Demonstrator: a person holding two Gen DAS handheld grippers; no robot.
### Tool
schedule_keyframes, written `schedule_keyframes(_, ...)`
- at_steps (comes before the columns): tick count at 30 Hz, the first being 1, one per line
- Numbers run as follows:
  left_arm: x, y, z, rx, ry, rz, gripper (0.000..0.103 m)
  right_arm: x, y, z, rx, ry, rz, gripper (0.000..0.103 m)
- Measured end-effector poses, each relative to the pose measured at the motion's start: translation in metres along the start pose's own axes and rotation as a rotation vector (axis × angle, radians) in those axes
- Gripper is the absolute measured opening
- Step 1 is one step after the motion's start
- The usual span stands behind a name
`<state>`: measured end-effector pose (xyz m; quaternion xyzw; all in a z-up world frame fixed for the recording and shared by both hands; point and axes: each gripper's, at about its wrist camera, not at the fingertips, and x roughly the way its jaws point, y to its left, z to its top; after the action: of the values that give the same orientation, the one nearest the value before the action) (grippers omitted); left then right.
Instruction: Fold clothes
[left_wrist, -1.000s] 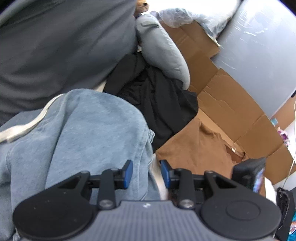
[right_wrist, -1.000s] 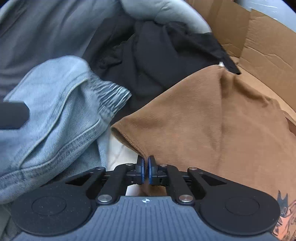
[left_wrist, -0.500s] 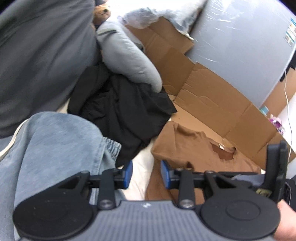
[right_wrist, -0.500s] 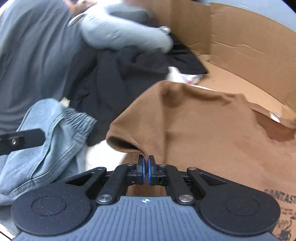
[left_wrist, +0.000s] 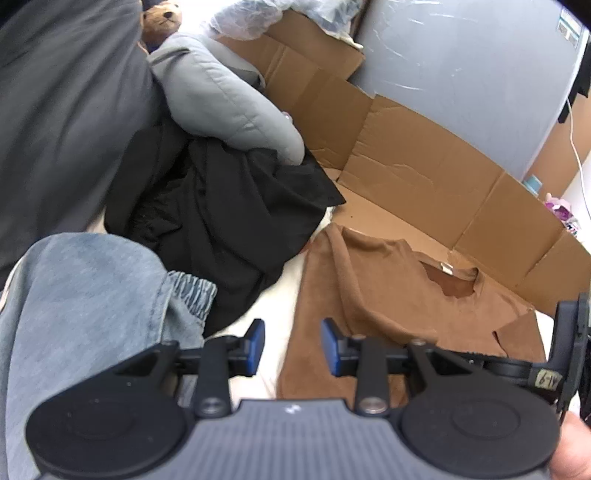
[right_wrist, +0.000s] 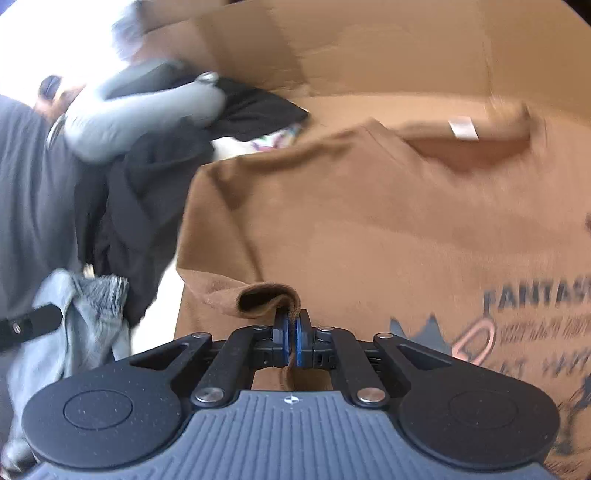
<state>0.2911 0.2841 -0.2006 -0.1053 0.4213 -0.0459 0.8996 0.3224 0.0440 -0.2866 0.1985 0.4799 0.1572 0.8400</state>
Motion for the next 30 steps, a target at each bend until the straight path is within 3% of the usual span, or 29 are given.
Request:
schedule_keyframes(3, 0.004, -0.005, 0.004, 0.025, -0.004, 0.012, 0.035, 0.003, -0.009, -0.006, -0.007, 0.001, -0.016, 0.006)
schedule_keyframes(5, 0.006, -0.007, 0.005, 0.031, -0.006, 0.017, 0.035, 0.002, -0.012, -0.009, -0.037, 0.0, -0.013, 0.014)
schedule_keyframes(7, 0.009, -0.008, 0.007, 0.033, -0.002, 0.017, 0.035, 0.001, -0.014, -0.011, -0.068, -0.003, -0.018, 0.037)
schedule_keyframes(8, 0.011, -0.009, 0.007, 0.036, 0.001, 0.018, 0.035, 0.001, -0.015, -0.011, -0.081, -0.007, -0.021, 0.04)
schedule_keyframes(21, 0.036, -0.019, 0.019, 0.116, 0.034, 0.042, 0.035, 0.003, -0.036, 0.012, -0.109, -0.085, -0.069, 0.04)
schedule_keyframes(30, 0.065, -0.033, 0.056, 0.187, 0.033, 0.035, 0.035, 0.02, -0.043, 0.02, -0.046, -0.079, -0.009, 0.044)
